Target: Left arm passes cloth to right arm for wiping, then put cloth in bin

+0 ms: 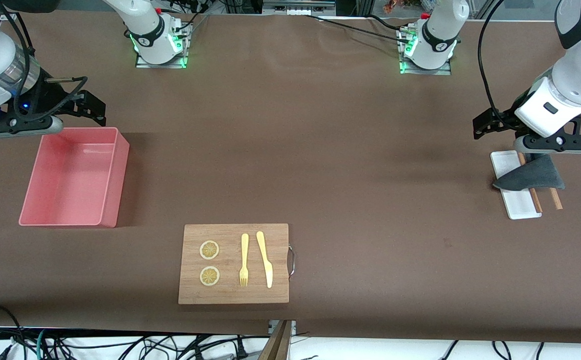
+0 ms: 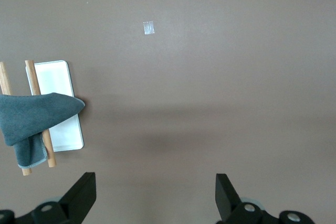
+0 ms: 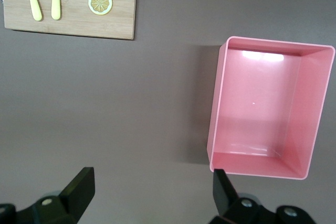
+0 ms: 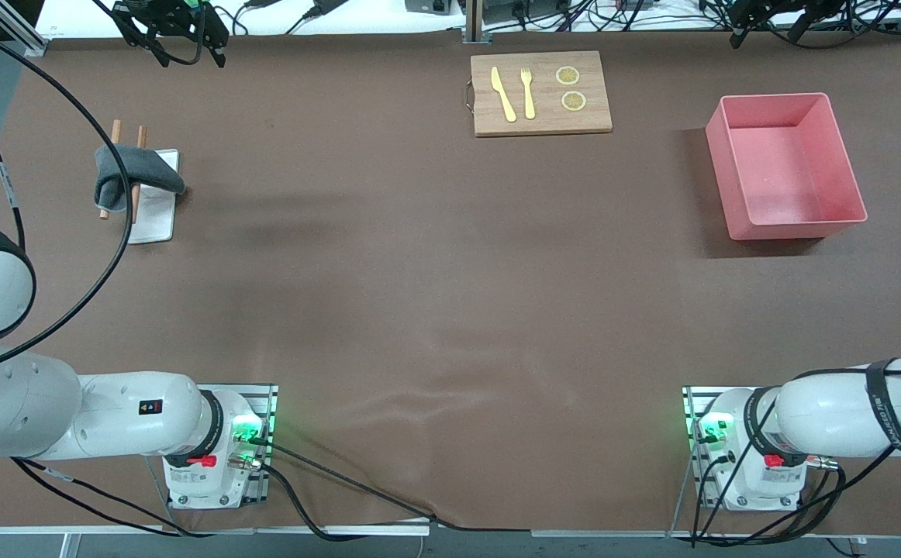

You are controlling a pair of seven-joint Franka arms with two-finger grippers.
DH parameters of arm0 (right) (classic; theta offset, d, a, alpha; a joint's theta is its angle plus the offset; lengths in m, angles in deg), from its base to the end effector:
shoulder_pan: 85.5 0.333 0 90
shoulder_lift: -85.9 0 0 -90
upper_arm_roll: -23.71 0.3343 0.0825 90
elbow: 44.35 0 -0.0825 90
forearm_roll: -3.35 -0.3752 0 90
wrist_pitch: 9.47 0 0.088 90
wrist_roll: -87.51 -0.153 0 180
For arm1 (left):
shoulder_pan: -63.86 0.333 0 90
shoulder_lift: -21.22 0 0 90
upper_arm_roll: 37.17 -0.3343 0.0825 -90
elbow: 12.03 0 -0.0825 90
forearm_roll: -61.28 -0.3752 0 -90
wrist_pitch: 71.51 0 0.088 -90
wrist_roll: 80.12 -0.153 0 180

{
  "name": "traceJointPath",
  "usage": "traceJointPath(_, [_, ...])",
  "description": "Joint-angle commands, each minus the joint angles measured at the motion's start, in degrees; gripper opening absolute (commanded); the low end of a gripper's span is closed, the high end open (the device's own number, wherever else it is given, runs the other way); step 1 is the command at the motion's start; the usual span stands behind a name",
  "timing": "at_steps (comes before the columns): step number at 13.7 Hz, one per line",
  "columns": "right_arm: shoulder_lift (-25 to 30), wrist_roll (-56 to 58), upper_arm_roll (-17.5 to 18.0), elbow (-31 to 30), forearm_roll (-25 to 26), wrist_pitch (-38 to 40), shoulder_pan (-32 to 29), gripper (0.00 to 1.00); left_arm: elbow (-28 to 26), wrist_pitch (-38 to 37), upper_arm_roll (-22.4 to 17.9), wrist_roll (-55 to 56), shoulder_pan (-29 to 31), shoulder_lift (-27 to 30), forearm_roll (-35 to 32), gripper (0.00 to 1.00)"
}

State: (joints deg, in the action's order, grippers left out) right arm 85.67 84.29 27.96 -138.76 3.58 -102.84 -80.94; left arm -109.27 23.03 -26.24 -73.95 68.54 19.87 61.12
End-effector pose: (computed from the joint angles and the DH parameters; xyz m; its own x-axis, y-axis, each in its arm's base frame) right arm 0.5427 0.0834 0.5639 0.9950 0.0976 -0.0219 0.0977 -0.9952 0.0049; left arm 0.5474 -0.0586 0.5322 0.9975 -0.0016 -0.0700 -0.0020 -1.0000 -0.0058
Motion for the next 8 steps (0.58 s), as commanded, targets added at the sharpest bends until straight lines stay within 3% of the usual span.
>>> traceJointPath(1, [-0.39,0.85,0.49,1.43,0.82,1.17,-0.34,0.99,1.70,-1.37,-0.21,-0.10,-0.28,-0.84,0.95,1.00])
traceJointPath(8, [-0.39,0.85,0.49,1.43,0.82,1.17,-0.34,0.99,1.70,-3.04,-0.21,-0.97,0.16,-0.93,0.87,1.00])
